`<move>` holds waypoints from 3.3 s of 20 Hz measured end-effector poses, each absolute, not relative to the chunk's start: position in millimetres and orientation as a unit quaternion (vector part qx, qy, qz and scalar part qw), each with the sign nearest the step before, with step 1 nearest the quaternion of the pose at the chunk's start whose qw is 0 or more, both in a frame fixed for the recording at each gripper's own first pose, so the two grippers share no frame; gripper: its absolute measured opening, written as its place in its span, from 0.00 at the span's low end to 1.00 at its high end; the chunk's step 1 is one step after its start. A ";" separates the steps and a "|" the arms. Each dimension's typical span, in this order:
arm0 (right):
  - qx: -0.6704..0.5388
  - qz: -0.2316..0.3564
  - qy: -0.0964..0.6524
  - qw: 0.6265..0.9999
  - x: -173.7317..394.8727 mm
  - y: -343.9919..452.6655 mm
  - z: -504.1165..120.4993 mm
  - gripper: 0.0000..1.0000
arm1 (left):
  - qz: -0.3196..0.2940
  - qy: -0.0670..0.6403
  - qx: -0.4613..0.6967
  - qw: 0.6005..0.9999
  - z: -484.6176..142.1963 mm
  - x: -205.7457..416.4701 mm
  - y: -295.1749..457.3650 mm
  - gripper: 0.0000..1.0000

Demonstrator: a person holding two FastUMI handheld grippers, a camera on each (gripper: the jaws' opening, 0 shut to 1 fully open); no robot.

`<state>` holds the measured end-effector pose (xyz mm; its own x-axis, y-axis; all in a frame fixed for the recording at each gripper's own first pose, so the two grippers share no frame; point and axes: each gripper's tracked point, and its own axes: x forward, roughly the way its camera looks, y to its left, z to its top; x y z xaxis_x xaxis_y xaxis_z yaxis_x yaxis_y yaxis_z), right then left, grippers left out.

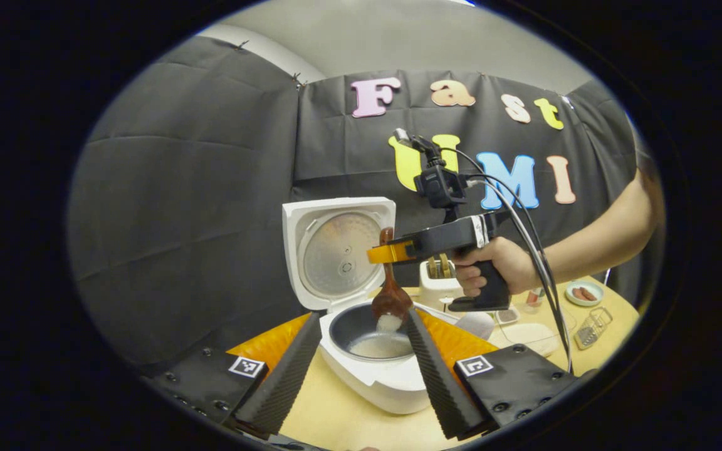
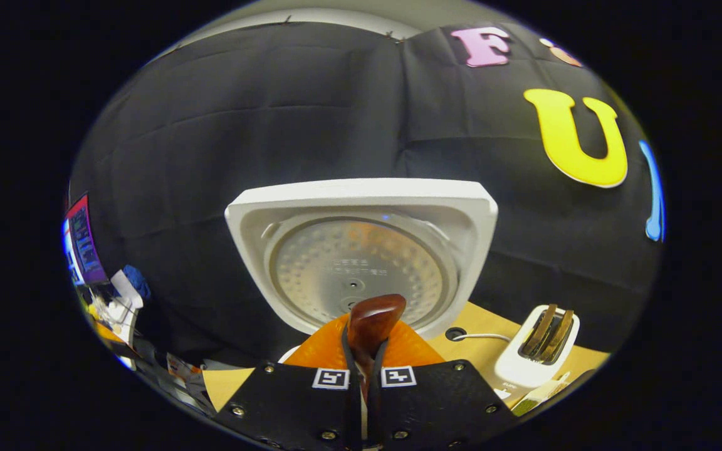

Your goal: Close the left gripper, press the button to open the rice cooker; take a wooden spoon from the chopstick holder with the right hand, scoop a spoonful of rice and pour it into the rice cooker, then put the wooden spoon back into the chopstick holder.

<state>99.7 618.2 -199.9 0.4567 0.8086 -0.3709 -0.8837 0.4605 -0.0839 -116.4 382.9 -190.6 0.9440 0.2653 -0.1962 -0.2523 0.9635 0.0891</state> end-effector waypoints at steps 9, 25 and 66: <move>-0.066 0.502 0.158 0.848 99.6 608.3 -180.6 0.04 | 0.134 0.090 0.033 0.986 -189.8 -118.8 382.7 0.97; 0.305 0.350 0.252 0.849 149.4 396.0 -114.1 0.04 | 0.052 0.055 0.005 0.997 -158.2 -90.6 308.8 0.97; 0.139 0.036 0.255 0.956 57.8 8.2 -250.5 0.05 | 0.004 0.081 0.034 0.996 -126.2 -77.0 141.5 0.97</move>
<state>57.8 8.2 -250.5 0.8675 0.1395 -0.4775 0.0027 0.9585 0.2850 -77.0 141.5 -126.2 0.9870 0.0134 -0.1602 -0.0025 0.9977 0.0680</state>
